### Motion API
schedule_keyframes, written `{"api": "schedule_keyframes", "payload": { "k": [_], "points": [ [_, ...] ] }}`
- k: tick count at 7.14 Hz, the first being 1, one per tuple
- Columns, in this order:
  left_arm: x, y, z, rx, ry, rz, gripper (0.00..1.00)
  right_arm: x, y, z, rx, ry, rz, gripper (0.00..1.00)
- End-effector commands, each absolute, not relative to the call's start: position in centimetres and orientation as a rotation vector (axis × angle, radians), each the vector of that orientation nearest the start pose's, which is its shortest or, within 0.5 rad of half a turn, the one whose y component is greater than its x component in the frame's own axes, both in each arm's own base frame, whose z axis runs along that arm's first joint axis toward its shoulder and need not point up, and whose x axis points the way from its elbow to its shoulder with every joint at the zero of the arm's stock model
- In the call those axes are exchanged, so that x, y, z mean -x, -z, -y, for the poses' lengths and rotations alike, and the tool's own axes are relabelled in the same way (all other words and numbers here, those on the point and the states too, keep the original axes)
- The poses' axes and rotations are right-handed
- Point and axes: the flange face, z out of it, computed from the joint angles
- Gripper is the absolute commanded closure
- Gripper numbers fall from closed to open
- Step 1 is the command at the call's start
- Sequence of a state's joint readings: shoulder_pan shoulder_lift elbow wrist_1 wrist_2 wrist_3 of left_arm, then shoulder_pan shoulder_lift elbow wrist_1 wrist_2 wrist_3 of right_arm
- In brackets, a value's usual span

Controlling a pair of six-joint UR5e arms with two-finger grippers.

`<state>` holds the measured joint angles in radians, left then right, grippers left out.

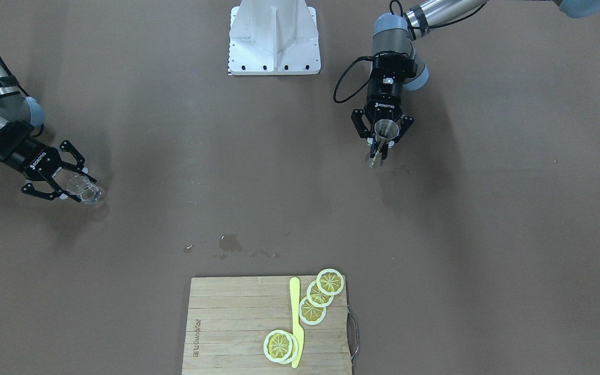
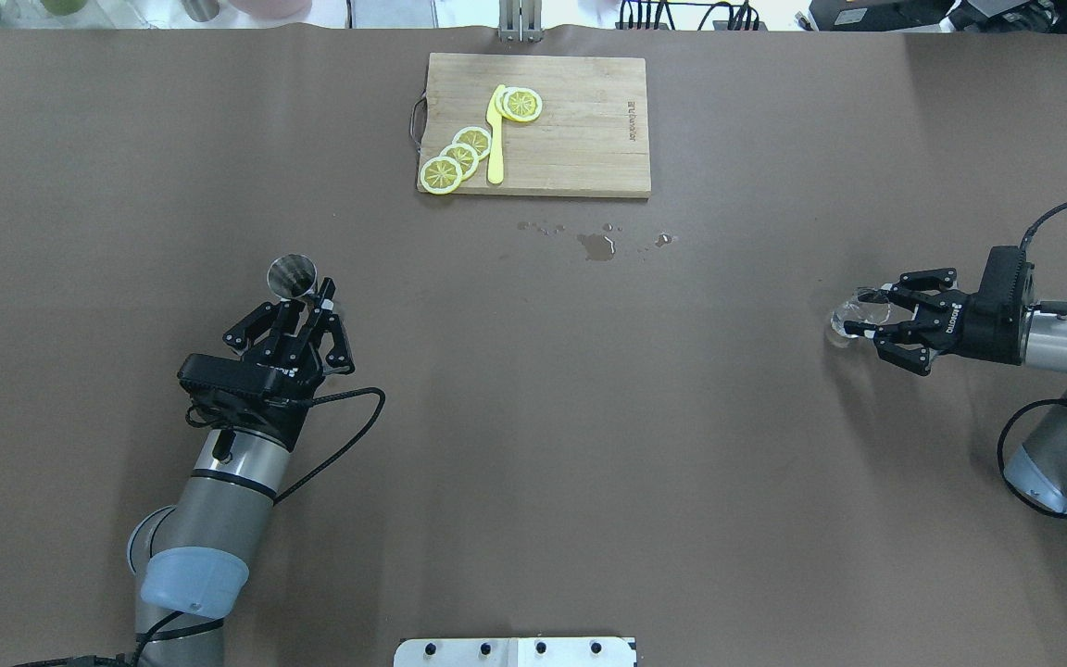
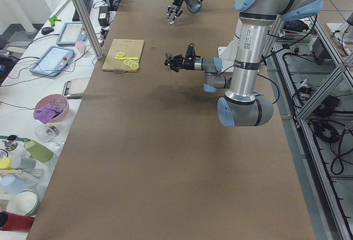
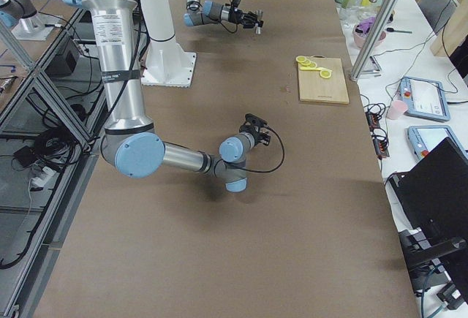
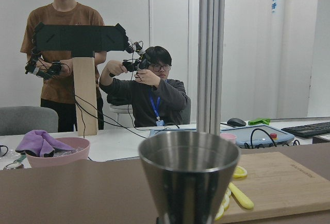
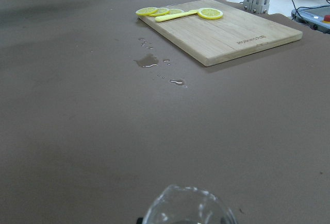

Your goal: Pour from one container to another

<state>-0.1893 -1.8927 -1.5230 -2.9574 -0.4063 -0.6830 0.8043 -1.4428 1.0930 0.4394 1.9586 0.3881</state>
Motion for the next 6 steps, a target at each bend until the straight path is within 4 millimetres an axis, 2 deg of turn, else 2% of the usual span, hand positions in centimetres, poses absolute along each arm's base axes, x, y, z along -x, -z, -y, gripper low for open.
{"api": "schedule_keyframes", "payload": {
  "k": [1, 2, 3, 4, 6],
  "points": [
    [-48.9, -35.34, 32.01, -1.435, 0.435, -0.768, 1.0, 28.33, -61.17, 42.86, -1.228, 0.61, 1.159, 1.0],
    [-48.7, -35.1, 31.97, -1.436, 0.436, -0.771, 1.0, 28.34, -61.19, 42.87, -1.226, 0.61, 1.158, 1.0],
    [-48.44, -34.76, 31.93, -1.438, 0.439, -0.775, 1.0, 28.32, -61.28, 42.8, -1.222, 0.613, 1.158, 0.84],
    [-48.32, -34.73, 31.89, -1.438, 0.437, -0.778, 1.0, 28.35, -61.28, 42.73, -1.219, 0.62, 1.162, 0.02],
    [-48.49, -34.99, 31.92, -1.437, 0.429, -0.769, 1.0, 28.27, -61.37, 42.6, -1.213, 0.621, 1.166, 0.0]
  ]
}}
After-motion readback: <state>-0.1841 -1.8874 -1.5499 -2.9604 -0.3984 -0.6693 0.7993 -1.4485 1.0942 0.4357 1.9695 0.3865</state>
